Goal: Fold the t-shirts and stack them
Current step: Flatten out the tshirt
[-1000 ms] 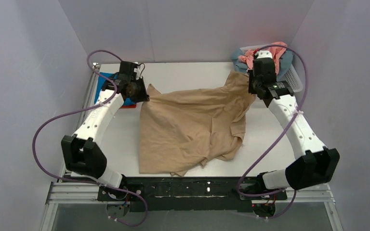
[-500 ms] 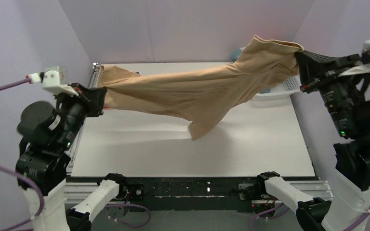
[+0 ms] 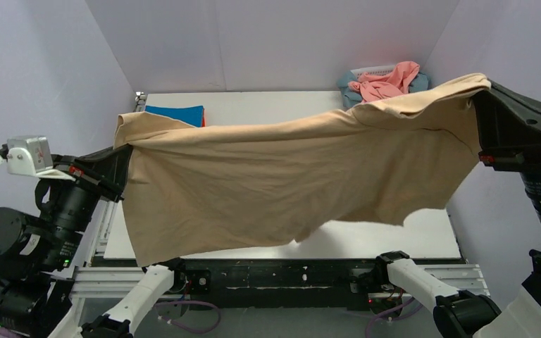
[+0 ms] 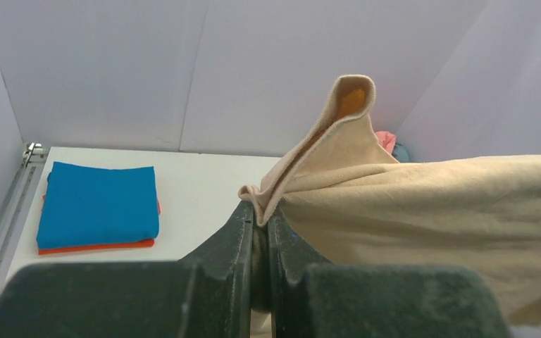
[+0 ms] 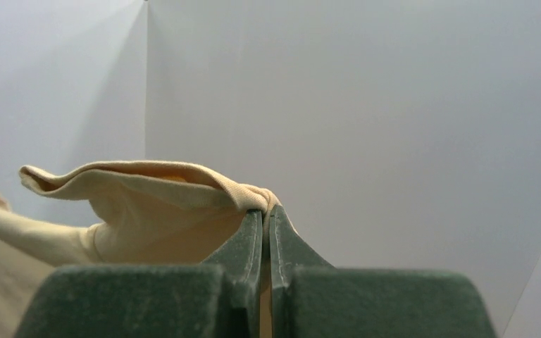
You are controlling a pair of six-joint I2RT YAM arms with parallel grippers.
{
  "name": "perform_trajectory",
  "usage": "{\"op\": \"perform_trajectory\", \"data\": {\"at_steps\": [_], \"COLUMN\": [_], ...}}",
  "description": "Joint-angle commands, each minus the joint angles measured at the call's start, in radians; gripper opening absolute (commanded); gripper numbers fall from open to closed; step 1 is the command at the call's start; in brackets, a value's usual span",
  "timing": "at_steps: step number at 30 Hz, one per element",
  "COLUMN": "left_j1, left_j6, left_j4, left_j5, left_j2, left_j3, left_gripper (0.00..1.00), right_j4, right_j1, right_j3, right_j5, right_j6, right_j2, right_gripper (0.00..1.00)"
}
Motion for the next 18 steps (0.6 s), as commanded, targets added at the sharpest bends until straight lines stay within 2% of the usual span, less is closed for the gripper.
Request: {"op": "perform_trajectory", "data": {"at_steps": [1,4,8,13,14,15,16,17,18], "left_j1": [0.003,0.003,0.005,0.031,0.043,0.054,0.068,0.079,0.090], "left_j6": [0.034,0.052,0.065,0.008,-0.016,-0.048,-0.074,-0.102,-0.130], "left_j4": [0.076,0.102,0.150,0.203,0.186,0.168,0.152,0.134,0.104], "left_j5": [-0.098,-0.230,-0.454,-0.496,-0.481,-0.463,-0.436,-0.415,-0.396], "left_j2": [0.133,0.213,0.362,0.620,0.685,0.745,0.806,0.855,0.899], "left_j3": [-0.014,-0.101,-0.253,-0.417,-0.422,-0.423,-0.417,-0.408,-0.391], "left_gripper": [0.00,0.00,0.00,0.18,0.32,0.53,0.77,0.95,0.98], "right_j4": [0.130,0.150,0.279,0.481,0.514,0.527,0.523,0.506,0.470], "right_j1": [-0.001,-0.001,-0.006,-0.020,-0.021,-0.022,-0.024,-0.026,-0.026], "right_j3": [-0.026,-0.069,-0.273,-0.563,-0.608,-0.632,-0.633,-0.619,-0.588], "right_j5": [0.150,0.243,0.320,0.272,0.268,0.280,0.288,0.295,0.300], "right_j6": [-0.062,-0.098,-0.151,-0.182,-0.186,-0.178,-0.173,-0.170,-0.164], "right_j2": [0.147,0.253,0.360,0.494,0.530,0.577,0.630,0.694,0.757], "right_gripper": [0.01,0.01,0.01,0.01,0.01,0.01,0.11,0.31,0.51]}}
